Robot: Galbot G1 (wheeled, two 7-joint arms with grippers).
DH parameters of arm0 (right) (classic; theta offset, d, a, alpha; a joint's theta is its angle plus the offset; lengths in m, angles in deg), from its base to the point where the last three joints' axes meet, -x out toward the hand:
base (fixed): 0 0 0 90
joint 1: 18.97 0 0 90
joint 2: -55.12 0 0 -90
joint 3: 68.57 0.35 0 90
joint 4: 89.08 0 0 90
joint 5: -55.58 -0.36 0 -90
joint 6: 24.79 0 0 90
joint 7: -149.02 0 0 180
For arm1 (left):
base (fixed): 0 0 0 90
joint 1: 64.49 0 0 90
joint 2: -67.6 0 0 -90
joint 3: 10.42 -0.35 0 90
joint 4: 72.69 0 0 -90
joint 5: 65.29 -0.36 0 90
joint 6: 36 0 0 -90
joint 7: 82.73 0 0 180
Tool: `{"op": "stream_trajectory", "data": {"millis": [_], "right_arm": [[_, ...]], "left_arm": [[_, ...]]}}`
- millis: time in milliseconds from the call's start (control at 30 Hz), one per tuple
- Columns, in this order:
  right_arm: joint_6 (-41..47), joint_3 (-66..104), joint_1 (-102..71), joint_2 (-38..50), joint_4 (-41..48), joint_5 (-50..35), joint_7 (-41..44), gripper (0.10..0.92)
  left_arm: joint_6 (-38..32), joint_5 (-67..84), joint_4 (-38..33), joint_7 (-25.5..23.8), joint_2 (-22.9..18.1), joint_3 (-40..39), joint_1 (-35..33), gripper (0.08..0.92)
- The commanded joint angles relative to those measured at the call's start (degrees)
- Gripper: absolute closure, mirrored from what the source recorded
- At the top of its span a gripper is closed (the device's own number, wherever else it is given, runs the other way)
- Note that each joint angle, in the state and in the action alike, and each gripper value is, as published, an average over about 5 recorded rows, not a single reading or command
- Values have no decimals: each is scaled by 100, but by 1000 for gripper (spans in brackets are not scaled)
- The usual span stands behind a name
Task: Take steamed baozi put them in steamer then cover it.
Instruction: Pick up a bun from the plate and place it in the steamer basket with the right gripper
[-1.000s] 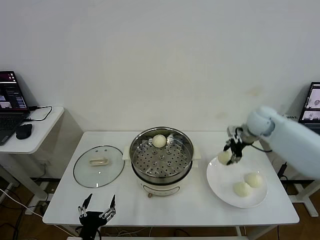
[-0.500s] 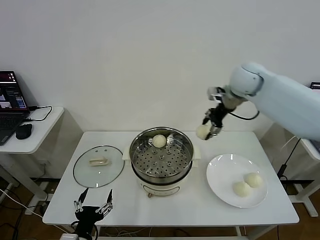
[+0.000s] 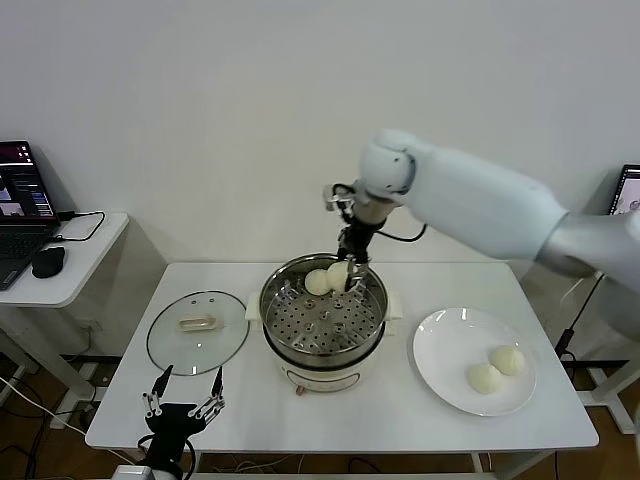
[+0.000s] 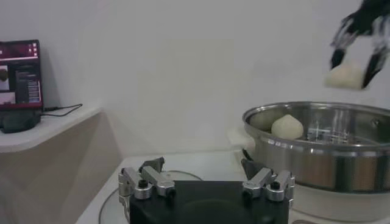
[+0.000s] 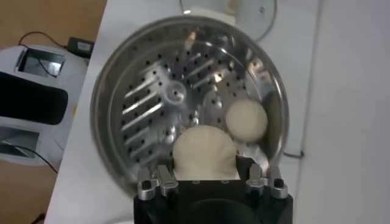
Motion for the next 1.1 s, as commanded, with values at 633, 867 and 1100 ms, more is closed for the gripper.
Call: {"op": "stream_trajectory", "data": {"millis": [633, 867, 1100], "right_arm": [[-233, 276, -1097, -1646, 1559, 779, -475, 397], [-295, 377, -1135, -1707, 1661, 858, -578, 397], [-289, 441, -1158, -1668, 1619, 878, -585, 397]], "left_arm": [[1, -18, -1, -3, -77, -182, -2, 177], [-1, -17, 27, -3, -74, -188, 3, 177], [-3, -32, 52, -3, -80, -236, 3, 177]]}}
